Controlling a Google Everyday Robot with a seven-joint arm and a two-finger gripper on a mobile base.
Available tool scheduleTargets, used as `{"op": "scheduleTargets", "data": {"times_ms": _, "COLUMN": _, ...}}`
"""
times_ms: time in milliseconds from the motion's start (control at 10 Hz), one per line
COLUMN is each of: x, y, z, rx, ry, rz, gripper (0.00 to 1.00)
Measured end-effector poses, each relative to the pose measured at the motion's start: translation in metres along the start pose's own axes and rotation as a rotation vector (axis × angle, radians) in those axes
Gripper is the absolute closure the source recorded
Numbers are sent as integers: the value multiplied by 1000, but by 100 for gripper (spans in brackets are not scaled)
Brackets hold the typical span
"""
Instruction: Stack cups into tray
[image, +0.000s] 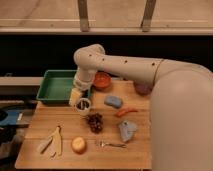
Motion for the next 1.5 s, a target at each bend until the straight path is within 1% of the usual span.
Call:
{"op": "scheduleTargets", "data": {"times_ms": 100, "x": 6, "y": -2, "z": -4, "rx": 13, "ry": -24, "rz": 17, "gripper": 20}}
{"op": "scheduleTargets", "data": {"times_ms": 300, "x": 20, "y": -7, "z": -5, "rx": 17, "ry": -48, "rz": 50, "gripper": 20}}
{"op": "scheduleTargets", "data": {"times_ms": 500, "x": 33, "y": -5, "z": 6, "rx": 1, "ry": -62, "rz": 79, "gripper": 20}}
{"op": "scheduleTargets", "data": {"times_ms": 700, "x": 40, "y": -5, "z": 15, "rx": -16, "ry": -70, "rz": 95, "gripper": 20}}
{"op": "scheduleTargets", "data": {"times_ms": 1000, "x": 35, "y": -3, "z": 37, "rx": -55, "ry": -73, "rz": 93, "gripper": 20}}
{"op": "scheduleTargets", "data": {"times_ms": 1100, "x": 35, "y": -7, "z": 41, "rx": -51, "ry": -77, "rz": 108, "gripper": 20}}
{"op": "scheduleTargets", "data": {"times_ms": 1200, "x": 37, "y": -11, "z": 41, "rx": -27, "ry": -78, "rz": 139, "gripper": 20}}
{"op": "scheduleTargets", "data": {"times_ms": 1400, "x": 34, "y": -17, "z": 38, "rx": 50, "ry": -94, "rz": 199, "gripper": 20}}
{"op": "scheduleTargets", "data": {"times_ms": 1500, "x": 33, "y": -21, "z": 37, "rx": 66, "ry": -106, "rz": 215, "gripper": 20}}
